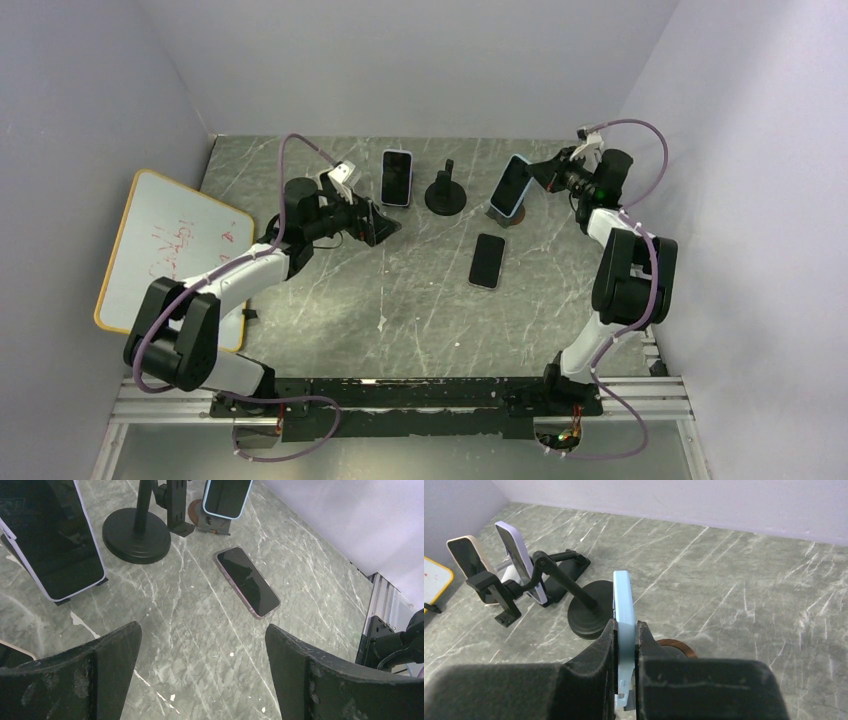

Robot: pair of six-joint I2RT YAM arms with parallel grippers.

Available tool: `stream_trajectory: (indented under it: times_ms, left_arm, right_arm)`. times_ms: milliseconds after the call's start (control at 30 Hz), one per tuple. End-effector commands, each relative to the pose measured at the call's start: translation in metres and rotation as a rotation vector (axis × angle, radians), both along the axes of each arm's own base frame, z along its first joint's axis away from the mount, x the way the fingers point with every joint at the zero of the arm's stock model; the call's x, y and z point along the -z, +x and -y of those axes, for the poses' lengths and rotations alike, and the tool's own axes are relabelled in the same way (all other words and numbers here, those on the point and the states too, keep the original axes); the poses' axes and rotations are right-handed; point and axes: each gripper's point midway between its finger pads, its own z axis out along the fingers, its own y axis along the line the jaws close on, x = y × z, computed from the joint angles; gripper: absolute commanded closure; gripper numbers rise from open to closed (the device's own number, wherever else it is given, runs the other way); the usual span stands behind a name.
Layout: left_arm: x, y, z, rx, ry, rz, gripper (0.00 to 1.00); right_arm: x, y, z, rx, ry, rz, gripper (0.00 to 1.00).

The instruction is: Place the phone on the phone stand

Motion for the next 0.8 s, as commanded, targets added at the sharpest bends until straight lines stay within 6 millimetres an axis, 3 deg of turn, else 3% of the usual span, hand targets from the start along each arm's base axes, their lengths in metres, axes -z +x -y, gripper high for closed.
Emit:
stream_trajectory:
  times_ms: [0,767]
  left_arm:
    - [-0.011,0.004,0.005,0.023,0.002,0.038,0.03]
    - [0.0,0.004,0.004,0.033,0.044,0.015,0.03]
  right_arm:
    - [-0.021,0.012,0.011,0.021,-0.029,0.115,1.0]
    - [0.042,0.006,0.016,0.028,0.01,0.036,1.0]
